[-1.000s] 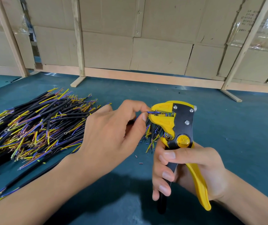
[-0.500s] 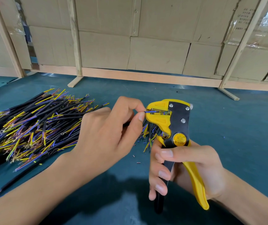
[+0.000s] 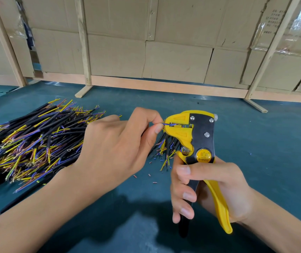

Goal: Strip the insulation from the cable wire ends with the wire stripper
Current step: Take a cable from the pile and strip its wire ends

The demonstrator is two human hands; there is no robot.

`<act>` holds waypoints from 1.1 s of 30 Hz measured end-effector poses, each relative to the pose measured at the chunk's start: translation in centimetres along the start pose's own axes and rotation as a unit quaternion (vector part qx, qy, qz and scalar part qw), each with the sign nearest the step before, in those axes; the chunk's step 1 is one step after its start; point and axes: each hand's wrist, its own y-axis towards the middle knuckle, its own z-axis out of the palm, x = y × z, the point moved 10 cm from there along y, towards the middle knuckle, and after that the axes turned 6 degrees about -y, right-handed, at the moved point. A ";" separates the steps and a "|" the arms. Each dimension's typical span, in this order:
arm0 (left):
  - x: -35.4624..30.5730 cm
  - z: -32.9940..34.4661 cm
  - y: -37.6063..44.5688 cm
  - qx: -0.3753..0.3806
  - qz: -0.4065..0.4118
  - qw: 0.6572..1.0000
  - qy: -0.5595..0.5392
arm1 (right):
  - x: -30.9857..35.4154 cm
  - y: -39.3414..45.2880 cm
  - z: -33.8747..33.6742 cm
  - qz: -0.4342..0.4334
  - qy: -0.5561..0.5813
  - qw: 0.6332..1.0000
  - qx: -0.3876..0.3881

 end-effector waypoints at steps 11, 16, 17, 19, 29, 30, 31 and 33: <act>-0.5 -0.2 0.1 0.001 0.029 1.000 0.004 | -0.1 0.1 -0.5 0.027 0.004 0.999 -0.021; -0.6 -0.3 0.2 0.003 0.028 1.000 0.002 | 0.1 -0.1 -0.7 0.034 -0.004 0.998 -0.048; -0.6 -0.3 0.2 0.003 0.027 1.000 0.001 | 0.2 -0.2 -0.7 0.034 0.000 0.998 -0.052; -0.5 -0.4 0.2 0.004 0.026 1.000 -0.002 | 0.1 -0.3 -0.8 0.040 0.004 0.997 -0.062; 0.2 0.4 0.1 0.019 0.011 1.000 0.021 | -0.2 -0.4 -2.7 0.052 -0.012 0.991 -0.120; 0.4 0.2 0.2 0.015 0.004 1.000 0.022 | 0.1 -0.4 -2.7 0.040 -0.009 0.992 -0.116; 0.7 0.0 0.3 0.011 -0.007 1.000 0.024 | 0.5 -0.4 -2.7 0.026 -0.004 0.993 -0.112; 1.2 -0.2 0.3 0.009 -0.026 0.999 0.029 | 1.3 -0.3 -2.9 -0.008 0.009 0.994 -0.112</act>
